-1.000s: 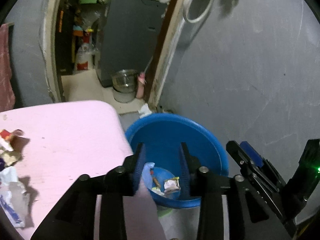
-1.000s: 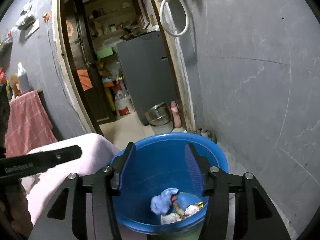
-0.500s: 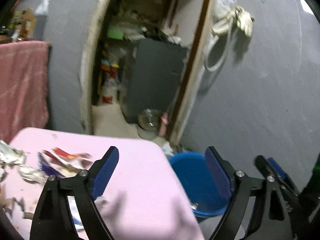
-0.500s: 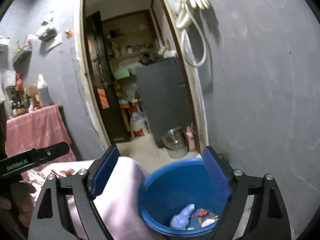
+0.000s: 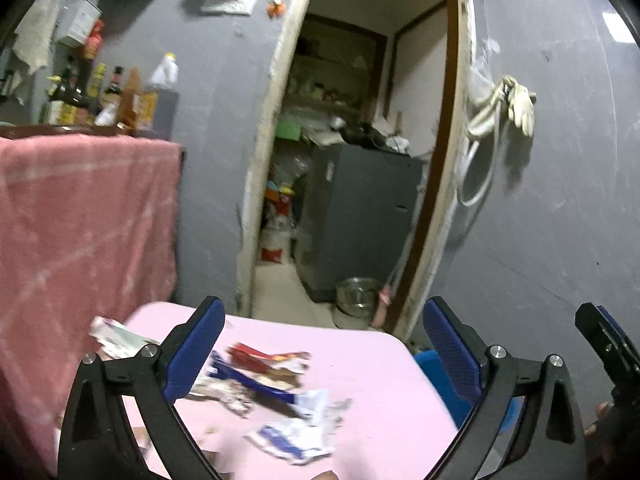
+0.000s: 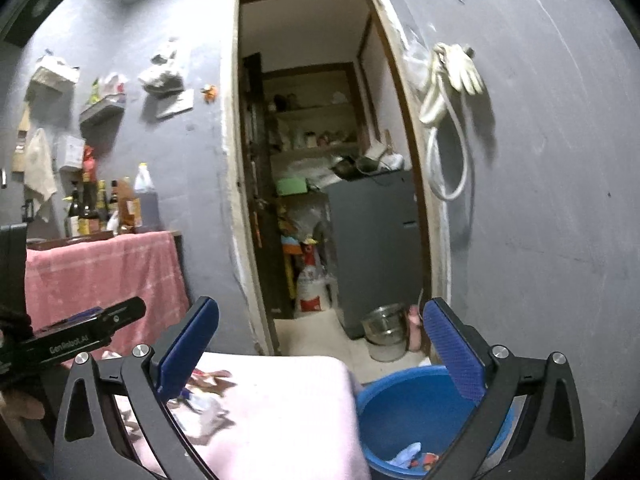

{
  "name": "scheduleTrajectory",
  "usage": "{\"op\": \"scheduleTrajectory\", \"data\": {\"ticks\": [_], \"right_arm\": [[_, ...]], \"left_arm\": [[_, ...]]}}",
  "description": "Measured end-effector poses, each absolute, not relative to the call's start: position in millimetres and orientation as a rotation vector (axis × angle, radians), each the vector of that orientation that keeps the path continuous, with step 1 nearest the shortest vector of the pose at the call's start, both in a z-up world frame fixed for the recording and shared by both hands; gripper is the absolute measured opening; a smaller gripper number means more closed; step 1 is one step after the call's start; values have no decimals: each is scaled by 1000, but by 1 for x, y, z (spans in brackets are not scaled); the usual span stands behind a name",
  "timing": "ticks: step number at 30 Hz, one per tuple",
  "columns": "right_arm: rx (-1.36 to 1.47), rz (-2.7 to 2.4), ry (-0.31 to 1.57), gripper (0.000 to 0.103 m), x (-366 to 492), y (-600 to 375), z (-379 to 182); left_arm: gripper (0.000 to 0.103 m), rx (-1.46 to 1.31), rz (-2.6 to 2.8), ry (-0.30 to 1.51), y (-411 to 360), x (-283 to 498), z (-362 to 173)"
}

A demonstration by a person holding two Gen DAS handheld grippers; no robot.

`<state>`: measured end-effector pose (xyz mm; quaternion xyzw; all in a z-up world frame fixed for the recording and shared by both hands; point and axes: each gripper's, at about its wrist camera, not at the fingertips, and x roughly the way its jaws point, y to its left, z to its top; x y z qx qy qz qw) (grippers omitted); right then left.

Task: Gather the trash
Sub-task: 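Move both open tools back over the table toward the remaining trash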

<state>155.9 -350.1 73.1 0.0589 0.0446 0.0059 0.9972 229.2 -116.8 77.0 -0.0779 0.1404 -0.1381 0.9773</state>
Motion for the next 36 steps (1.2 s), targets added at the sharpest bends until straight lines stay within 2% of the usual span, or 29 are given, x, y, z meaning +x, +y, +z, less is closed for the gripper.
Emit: {"op": "scheduleTrajectory", "data": {"ticks": [9,18,36], "right_arm": [[113,71,59,103,153,-300,81],[109,141,87,103,164,-257,70],[52,169,386,103,215,-227,7]], "left_arm": [[101,-172,-167,215,-51,199,86],[101,-186,-53,229,8,188,69],[101,-143,-98,496,16,239,-1]]}}
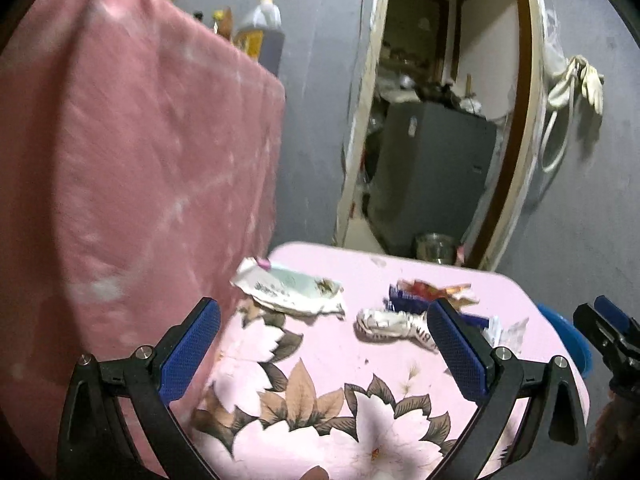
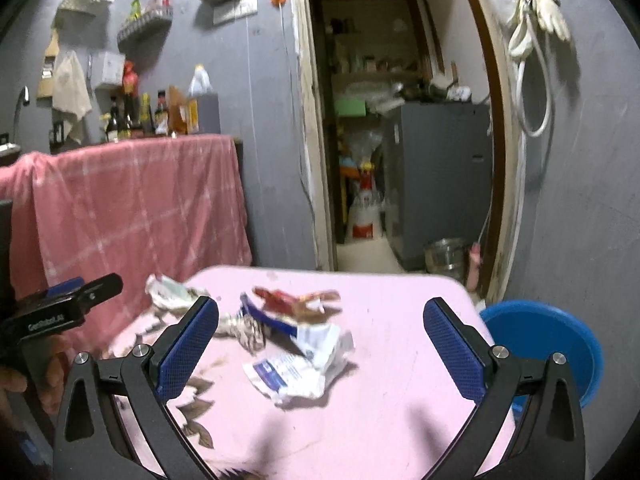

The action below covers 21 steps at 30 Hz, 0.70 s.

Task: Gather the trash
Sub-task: 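Move both open tools back over the table toward the remaining trash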

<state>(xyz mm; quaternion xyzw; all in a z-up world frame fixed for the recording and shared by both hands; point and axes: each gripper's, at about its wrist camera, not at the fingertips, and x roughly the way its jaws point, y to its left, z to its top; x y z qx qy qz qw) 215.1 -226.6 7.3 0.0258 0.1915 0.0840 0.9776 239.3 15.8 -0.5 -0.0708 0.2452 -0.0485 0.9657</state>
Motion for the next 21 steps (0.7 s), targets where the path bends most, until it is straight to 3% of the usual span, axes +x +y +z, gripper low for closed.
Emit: {"op": "scheduleTrajectory", "data": {"ticks": [11,15,21], "right_arm": [[29,178,565,103,242,-223,-23],[38,195,636,96,249,-223,-33],[40,185,685,78,258,-224,-38]], "left_arm": [[101,-129,-152,653,3,272,-23],[99,-168,-195,703,3,285,-27],[75,-230,-261,757,2,301,-28]]}}
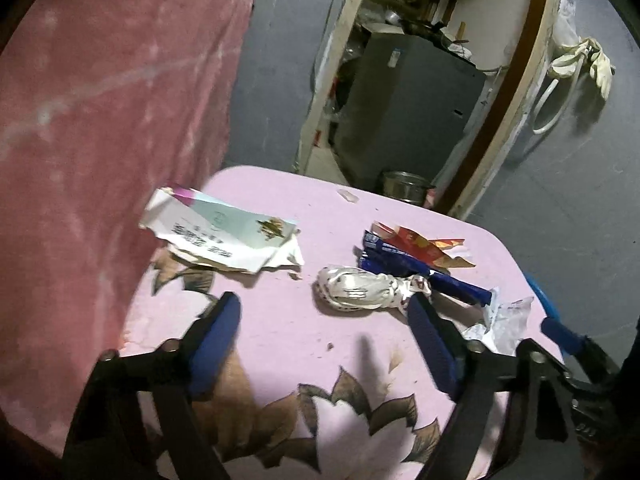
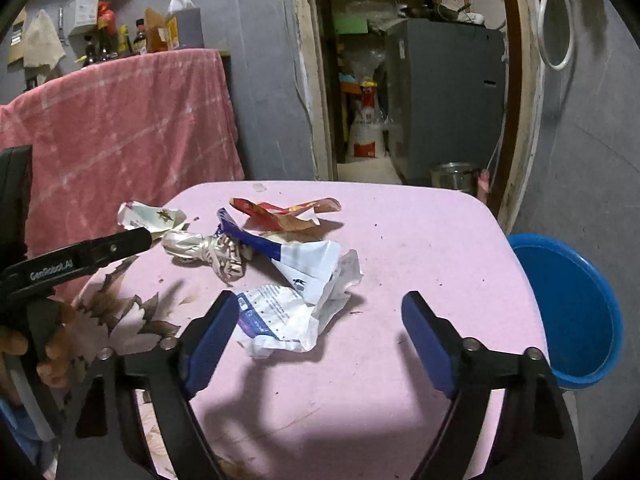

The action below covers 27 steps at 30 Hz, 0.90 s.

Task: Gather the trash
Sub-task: 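Move both open tools back over the table toward the remaining trash, then grasp the white ribbon wrapper with the left tool while the right tool grasps the white plastic bag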

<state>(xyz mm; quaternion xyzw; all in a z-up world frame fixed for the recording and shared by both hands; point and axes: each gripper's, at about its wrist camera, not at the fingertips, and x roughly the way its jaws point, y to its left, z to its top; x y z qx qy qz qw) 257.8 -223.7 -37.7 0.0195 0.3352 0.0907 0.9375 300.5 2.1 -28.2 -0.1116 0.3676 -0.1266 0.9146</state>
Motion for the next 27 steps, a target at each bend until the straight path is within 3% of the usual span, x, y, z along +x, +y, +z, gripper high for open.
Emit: {"op": "scheduleTrajectory", "data": {"ticks": [9,17,20,24,27], "right_arm": [[64,222,758,58,275,-223,-47],[71,240,796,33,282,-220,-55],[81,261,798,29,282,-220,-56],[88,274,798,11,280,-221,-56],[65,282,794,7,276,-217,-55]], "left_arm": [[59,-263,-345,814,-10,325,-32],[35,-259,-376,858,-15,336,-39],[29,-271,-379,860,-13,335,-39],[18,-279,-376,864,-13,331,-37],[12,-282,-371,859,-13,321,-36]]}}
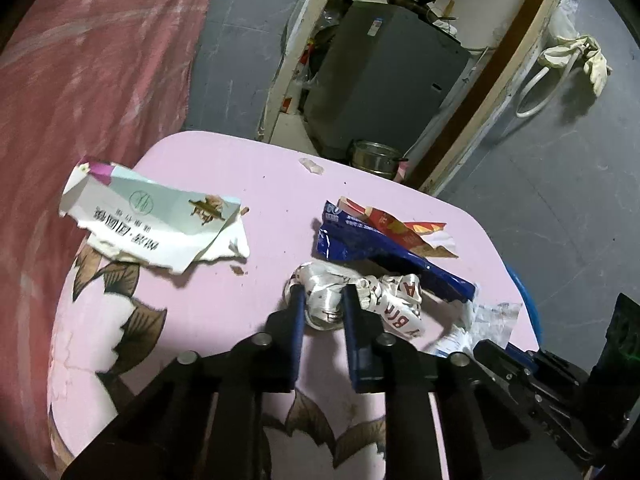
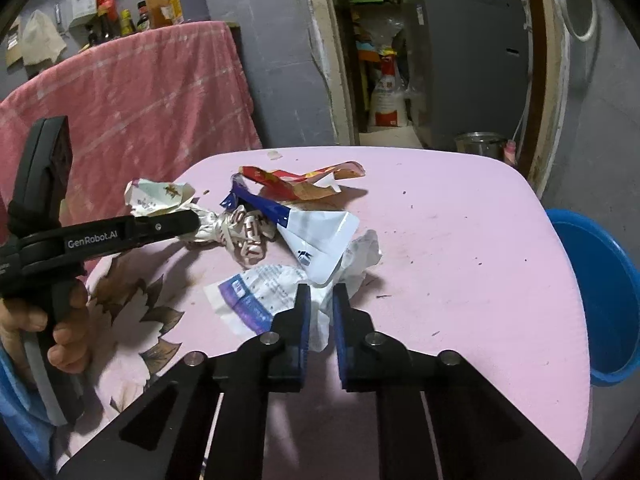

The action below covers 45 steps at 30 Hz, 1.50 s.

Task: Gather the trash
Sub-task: 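Grasp the white ribbon wrapper with the left tool while the right tool grasps the white plastic bag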

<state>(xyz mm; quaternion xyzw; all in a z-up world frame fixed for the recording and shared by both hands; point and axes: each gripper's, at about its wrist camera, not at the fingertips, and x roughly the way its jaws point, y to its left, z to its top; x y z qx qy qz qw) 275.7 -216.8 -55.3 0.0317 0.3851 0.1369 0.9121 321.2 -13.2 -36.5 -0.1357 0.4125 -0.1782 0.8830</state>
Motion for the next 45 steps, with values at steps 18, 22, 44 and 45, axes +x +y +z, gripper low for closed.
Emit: {"op": "scheduleTrajectory", "data": {"ticks": [18,22,44,45], "right_arm": [[43,278,704,3,232,-221,-40],[48,288,685,2,218,-224,-38],[125,234,744,39,240,-231,-45],[120,227,757,39,243,-230,-47]], "left_arm": [[5,-330,-317,745,-19,231,-13],[4,-315,-308,698,-24,214,-9],[4,-315,-245,712,-21,212,-19],[4,-314,-244,713,-20,212,-20]]}}
